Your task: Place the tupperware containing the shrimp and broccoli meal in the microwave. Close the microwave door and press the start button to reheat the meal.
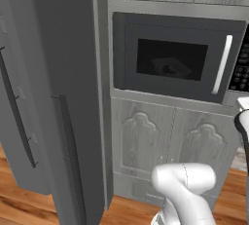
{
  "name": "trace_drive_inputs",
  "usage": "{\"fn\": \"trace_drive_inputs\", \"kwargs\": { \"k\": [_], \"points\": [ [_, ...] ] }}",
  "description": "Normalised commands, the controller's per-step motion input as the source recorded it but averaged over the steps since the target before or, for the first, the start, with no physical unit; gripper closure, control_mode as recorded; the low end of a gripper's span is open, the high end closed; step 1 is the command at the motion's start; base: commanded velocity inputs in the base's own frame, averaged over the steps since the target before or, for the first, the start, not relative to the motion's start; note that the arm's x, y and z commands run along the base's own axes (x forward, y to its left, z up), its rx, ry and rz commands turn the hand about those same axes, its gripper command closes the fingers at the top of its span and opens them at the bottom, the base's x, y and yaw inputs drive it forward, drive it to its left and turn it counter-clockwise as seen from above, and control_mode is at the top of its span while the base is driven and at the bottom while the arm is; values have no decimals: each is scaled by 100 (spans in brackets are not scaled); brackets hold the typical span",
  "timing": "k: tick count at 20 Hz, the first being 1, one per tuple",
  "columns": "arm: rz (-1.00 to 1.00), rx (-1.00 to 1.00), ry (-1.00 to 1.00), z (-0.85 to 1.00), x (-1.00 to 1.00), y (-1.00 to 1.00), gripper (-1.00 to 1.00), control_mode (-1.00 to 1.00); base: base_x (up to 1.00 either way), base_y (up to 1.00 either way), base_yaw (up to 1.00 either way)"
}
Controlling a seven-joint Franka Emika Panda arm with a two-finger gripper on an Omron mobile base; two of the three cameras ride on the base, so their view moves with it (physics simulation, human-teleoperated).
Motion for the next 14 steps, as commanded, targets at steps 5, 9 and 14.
{"fn": "trace_drive_inputs", "kwargs": {
  "k": [5, 9, 14],
  "points": [
    [-2, 0, 3, -7, 8, -18, 100, -100, 0, 0, 0],
    [-2, 0, 2, -11, 2, -17, 100, -100, 0, 0, 0],
    [-2, 0, 3, -15, 3, -13, 100, -100, 0, 0, 0]
  ]
}}
